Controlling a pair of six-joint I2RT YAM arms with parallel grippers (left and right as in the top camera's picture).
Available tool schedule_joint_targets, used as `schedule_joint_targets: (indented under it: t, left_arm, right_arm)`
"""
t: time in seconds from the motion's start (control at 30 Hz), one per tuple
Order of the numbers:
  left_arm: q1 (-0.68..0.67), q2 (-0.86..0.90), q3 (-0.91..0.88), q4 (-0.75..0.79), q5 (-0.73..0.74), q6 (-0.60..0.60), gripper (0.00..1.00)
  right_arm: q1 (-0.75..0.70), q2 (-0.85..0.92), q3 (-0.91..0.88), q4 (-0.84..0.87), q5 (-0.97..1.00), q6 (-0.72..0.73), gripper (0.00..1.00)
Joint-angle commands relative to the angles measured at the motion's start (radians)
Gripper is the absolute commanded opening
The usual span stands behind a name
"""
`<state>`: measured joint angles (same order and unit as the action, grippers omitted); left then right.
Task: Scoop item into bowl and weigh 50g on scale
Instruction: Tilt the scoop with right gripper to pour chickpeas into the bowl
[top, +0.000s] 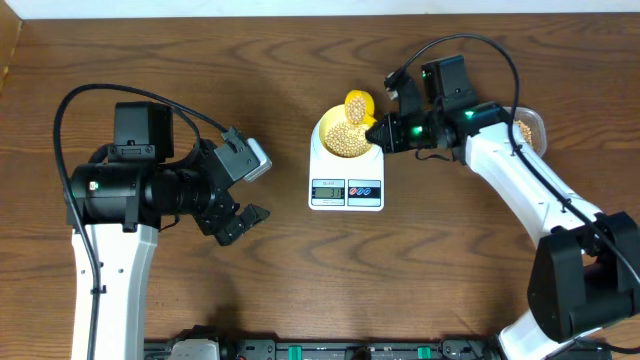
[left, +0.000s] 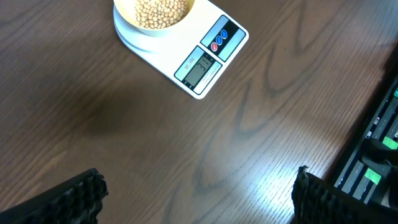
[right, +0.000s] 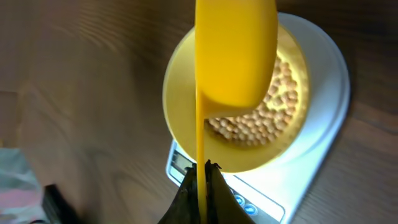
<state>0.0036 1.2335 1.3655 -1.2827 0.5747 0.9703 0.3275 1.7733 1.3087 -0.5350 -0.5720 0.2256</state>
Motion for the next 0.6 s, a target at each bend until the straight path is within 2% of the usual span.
schedule_joint_targets:
  t: [0.0, 0.27, 0.57]
  left_arm:
    - [0.000, -0.003, -0.002, -0.003, 0.016, 0.016, 0.98]
    - [0.000, -0.003, -0.002, -0.003, 0.016, 0.016, 0.98]
    - [0.000, -0.003, -0.002, -0.003, 0.016, 0.016, 0.98]
  right_arm:
    - [0.035, -0.035, 0.041, -0.019, 0.085, -0.047, 0.01]
    - [0.094, -0.036, 0.160, -0.203, 0.283, -0.151, 0.01]
    - [0.104, -0.036, 0.168, -0.214, 0.328, -0.164, 0.01]
